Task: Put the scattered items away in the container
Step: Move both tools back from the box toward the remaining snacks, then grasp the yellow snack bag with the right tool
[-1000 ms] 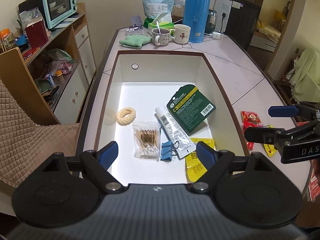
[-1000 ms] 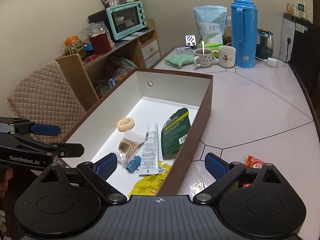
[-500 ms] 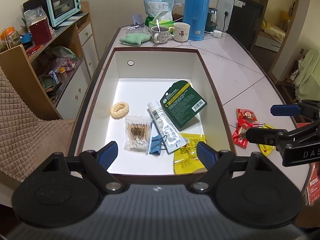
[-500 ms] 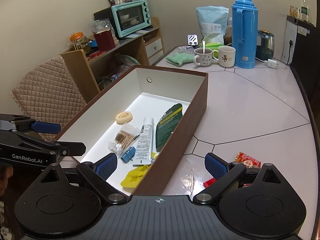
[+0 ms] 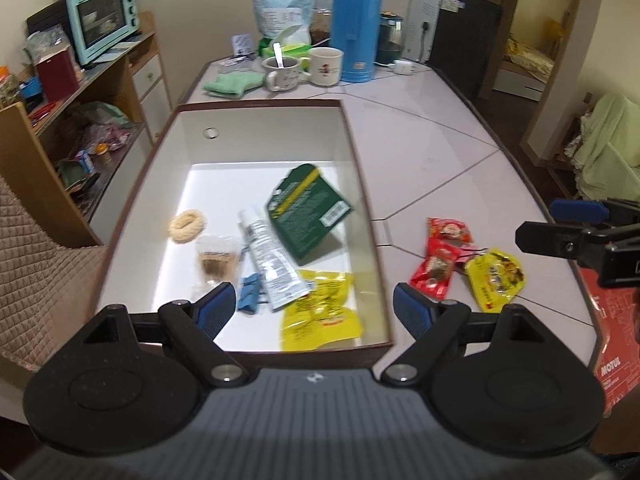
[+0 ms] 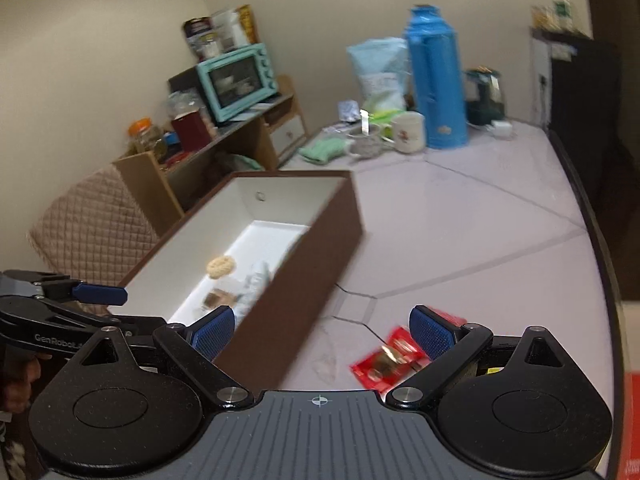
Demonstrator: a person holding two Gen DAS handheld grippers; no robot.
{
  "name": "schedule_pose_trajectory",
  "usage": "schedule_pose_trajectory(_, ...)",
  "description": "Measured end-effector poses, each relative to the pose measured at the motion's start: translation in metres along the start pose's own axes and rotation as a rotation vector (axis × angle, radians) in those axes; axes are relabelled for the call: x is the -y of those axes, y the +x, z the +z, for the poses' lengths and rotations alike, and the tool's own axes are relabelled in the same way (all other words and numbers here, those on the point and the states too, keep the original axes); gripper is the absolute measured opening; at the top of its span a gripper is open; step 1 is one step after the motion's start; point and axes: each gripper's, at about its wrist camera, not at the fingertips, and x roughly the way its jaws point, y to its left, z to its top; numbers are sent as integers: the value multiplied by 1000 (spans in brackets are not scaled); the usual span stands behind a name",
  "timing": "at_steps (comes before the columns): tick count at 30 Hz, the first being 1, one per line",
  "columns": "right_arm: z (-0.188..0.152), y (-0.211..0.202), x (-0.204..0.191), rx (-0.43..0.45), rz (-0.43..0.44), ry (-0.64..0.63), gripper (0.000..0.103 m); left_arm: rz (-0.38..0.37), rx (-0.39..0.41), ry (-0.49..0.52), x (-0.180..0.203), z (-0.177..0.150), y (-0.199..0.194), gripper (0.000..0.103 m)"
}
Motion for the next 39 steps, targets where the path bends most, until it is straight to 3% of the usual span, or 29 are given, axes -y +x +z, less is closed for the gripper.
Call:
schedule_pose_trajectory(10,-20,-49,72,17,-73,145,97,-68,6,68,52,8,12,84)
schedule_pose_trajectory(19,-31,-71,106,-3,-109,199,97,-141,-10,135,91,11,27,84)
schedule_pose_trajectory(28,-39,-59,132,-111,-93,210,97,-196,-51,201,121,13,47,84)
schedule_pose_trajectory(39,-40,-19,164,-202,-26,263,96,-194,-111,218,129,21,78,83)
